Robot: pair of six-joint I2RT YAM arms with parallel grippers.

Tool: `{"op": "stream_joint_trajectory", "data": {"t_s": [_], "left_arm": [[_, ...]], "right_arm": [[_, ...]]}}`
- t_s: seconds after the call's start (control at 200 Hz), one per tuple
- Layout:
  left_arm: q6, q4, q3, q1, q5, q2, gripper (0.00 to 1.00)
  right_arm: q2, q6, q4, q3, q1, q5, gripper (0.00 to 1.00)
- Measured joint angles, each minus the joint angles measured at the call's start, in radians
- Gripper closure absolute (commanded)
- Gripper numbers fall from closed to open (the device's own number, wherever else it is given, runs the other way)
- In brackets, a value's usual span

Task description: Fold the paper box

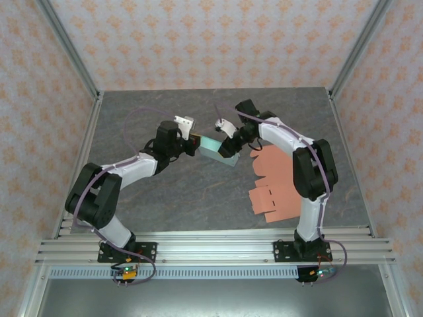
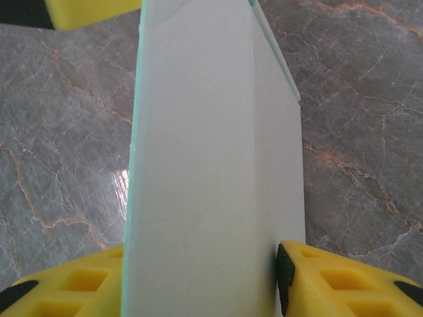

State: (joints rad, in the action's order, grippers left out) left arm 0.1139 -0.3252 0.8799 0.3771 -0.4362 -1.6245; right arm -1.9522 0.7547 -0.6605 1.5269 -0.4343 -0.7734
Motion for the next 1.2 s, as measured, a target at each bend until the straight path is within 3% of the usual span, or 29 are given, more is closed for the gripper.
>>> {"op": "stream_joint_trajectory", "data": {"t_s": [0.185,0.36,0.646,0.881,1.006,1.196], "left_arm": [[-0.032,-0.001,0.008,0.001,0.011,-0.019,1.00],[-0.035,-0.006,0.011,0.004,0.031,-0.028,1.00],[-0.033,-0.002,0.014,0.045,0.132,-0.028,1.00],[0.018,0.040,0.034,0.059,0.221,-0.028,1.00],[0.049,0.067,0.047,0.062,0.245,-0.028,1.00],[0.088,0.111,0.073,0.069,0.262,-0.028,1.00]], "right_arm": [[-0.021,-0.016,0.005,0.007,0.013,0.003,0.42],[0.003,-0.106,0.105,-0.043,0.039,0.003,0.27],[0.217,-0.365,0.394,-0.225,0.051,0.039,0.22],[0.456,-0.526,0.528,-0.443,0.051,0.241,0.31],[0.504,-0.553,0.518,-0.509,0.051,0.270,0.33],[0.493,-0.542,0.468,-0.507,0.047,0.283,0.43]]}}
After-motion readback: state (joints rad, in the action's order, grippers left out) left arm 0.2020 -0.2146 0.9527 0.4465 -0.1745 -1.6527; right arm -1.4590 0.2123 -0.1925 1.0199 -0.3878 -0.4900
